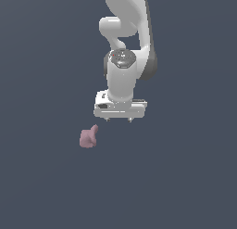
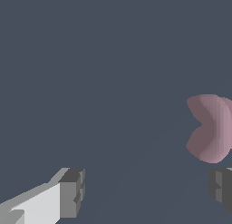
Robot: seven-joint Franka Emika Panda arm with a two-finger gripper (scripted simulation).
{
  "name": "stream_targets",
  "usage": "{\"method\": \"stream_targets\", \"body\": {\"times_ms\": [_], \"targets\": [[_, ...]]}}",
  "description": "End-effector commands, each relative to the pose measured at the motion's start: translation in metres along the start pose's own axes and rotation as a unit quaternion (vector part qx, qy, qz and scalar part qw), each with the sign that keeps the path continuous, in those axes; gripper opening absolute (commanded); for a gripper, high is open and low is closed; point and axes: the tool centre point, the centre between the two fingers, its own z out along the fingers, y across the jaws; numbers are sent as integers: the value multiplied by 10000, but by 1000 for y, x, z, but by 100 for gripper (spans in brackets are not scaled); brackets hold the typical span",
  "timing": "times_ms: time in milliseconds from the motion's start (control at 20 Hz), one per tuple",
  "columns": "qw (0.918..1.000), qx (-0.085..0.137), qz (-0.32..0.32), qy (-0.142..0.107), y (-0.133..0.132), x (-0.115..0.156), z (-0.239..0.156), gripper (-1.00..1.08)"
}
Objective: Pick up the object and move it to a goal position.
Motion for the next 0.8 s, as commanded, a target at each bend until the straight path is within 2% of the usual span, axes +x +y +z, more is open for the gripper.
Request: {"method": "stream_targets", "body": {"times_ms": [0, 550, 750], "targets": [[10000, 0, 0, 0, 0, 0, 0, 100], [10000, 0, 0, 0, 1, 0, 0, 100], [10000, -38, -5, -7, 11, -1, -3, 100]]}}
